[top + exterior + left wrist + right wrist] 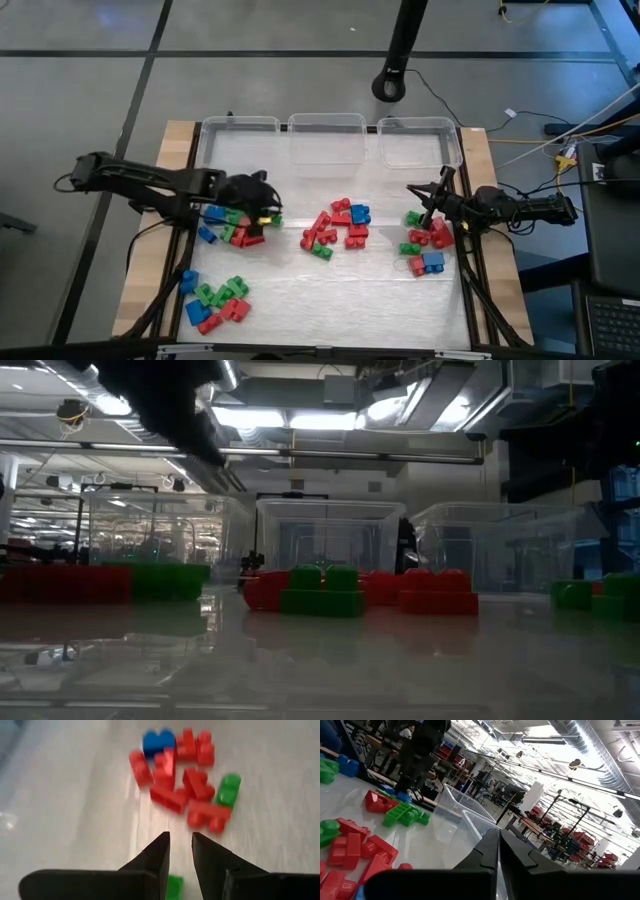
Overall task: Sort blocks
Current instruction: Put the green game piece into the left transparent bin
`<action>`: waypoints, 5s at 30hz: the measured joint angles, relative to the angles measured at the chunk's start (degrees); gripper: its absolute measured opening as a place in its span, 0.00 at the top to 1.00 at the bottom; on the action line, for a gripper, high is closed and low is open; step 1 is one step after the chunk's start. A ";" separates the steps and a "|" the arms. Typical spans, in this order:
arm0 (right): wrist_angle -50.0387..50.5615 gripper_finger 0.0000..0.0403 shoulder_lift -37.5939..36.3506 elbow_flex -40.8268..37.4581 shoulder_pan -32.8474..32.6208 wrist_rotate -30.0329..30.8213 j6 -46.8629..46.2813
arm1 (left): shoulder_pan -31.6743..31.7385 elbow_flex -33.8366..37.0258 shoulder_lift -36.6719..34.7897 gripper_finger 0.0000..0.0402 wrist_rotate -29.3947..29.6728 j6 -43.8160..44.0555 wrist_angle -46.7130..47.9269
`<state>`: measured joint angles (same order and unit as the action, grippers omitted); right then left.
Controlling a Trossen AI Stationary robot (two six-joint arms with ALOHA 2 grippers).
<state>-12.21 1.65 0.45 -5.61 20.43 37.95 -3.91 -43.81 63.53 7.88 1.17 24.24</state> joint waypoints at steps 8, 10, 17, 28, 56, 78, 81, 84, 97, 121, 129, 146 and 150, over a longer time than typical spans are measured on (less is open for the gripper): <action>0.08 0.95 0.00 0.00 0.00 0.00 1.17 | -1.76 0.00 7.13 0.82 0.00 4.60 4.39; 0.27 0.95 0.00 0.00 0.00 -0.01 1.29 | -1.74 0.00 8.71 0.82 -0.02 5.57 4.96; 0.33 0.95 0.00 0.00 0.00 -0.02 1.33 | -1.74 0.00 13.79 0.82 -0.19 5.93 5.45; 0.40 0.95 0.00 0.00 0.00 -0.02 1.36 | -1.56 0.11 19.82 0.82 -0.14 2.75 5.95; 0.89 0.95 -0.02 0.01 0.01 0.20 1.38 | -0.49 -8.33 11.47 0.99 2.16 -2.88 9.24; 1.82 0.95 0.00 0.00 0.00 1.68 1.05 | 22.52 -5.40 -7.80 0.97 26.23 -16.88 -0.05; 1.82 0.95 -0.01 0.00 0.02 1.68 1.03 | 26.27 -3.99 -6.56 0.97 26.11 -16.29 0.12; 1.82 0.95 -0.01 0.01 0.01 1.67 1.01 | 28.50 -2.99 -5.44 0.95 26.10 -15.63 0.11; 2.19 0.95 -0.02 0.00 0.02 1.68 0.94 | 29.56 -2.54 -3.78 0.73 25.99 -12.40 0.76; 2.78 0.95 -0.02 0.02 0.02 2.39 1.02 | 10.82 -7.26 -4.81 0.41 -2.40 -0.88 16.52; 2.93 0.95 -0.02 0.00 0.02 2.56 1.18 | 6.37 -2.32 0.41 0.41 -1.11 3.41 16.53; 2.91 0.95 -0.02 0.00 0.02 2.55 1.11 | 6.75 -0.42 18.39 0.41 6.35 -5.52 17.20; 2.91 0.95 -0.02 0.00 0.02 2.54 1.09 | 7.77 -0.42 20.63 0.41 7.56 -5.65 17.17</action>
<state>-9.30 1.63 0.45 -5.58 22.96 39.05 3.86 -44.23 84.15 15.43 -4.49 41.41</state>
